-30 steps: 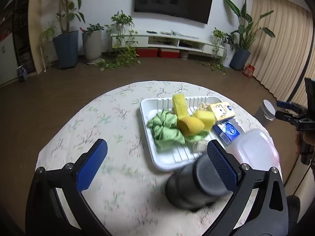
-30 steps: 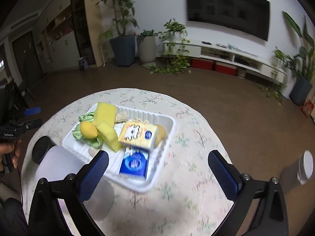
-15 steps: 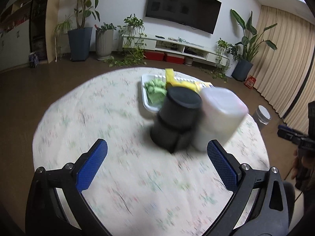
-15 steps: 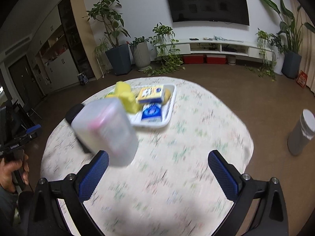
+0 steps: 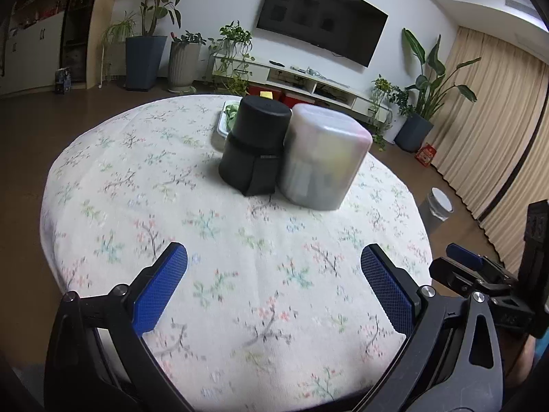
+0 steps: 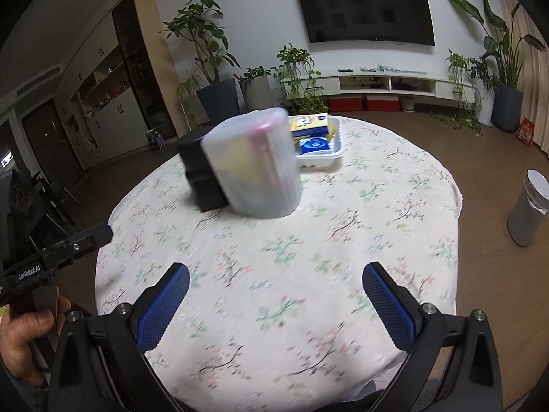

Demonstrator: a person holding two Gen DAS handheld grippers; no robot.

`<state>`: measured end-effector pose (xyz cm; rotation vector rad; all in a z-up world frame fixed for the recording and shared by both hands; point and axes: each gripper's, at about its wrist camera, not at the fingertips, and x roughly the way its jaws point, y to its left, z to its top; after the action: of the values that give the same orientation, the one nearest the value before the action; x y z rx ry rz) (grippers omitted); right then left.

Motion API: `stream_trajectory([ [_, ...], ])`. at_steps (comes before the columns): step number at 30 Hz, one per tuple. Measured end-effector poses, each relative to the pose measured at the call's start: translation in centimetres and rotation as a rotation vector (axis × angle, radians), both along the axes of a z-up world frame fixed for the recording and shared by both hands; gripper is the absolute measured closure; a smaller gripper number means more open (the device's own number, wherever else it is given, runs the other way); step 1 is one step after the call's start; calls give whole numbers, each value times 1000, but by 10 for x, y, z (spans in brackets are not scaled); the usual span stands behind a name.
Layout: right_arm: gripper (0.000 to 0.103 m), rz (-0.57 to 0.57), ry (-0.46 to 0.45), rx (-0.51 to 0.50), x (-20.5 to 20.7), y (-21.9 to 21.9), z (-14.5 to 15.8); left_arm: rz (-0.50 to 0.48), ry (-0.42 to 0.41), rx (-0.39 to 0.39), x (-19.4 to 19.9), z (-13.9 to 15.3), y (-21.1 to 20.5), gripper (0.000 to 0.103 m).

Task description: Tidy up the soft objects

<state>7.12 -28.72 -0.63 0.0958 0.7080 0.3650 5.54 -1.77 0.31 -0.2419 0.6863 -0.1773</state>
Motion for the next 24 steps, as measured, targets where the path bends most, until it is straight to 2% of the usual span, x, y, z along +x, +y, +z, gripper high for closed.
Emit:
stream_trajectory([
  [10, 0, 18, -53, -27, -43, 20, 2, 32, -57, 114, -36, 4, -23, 0],
  [24, 0, -38, -44, -42, -50, 14, 0, 77, -53, 119, -48, -10, -15, 0],
])
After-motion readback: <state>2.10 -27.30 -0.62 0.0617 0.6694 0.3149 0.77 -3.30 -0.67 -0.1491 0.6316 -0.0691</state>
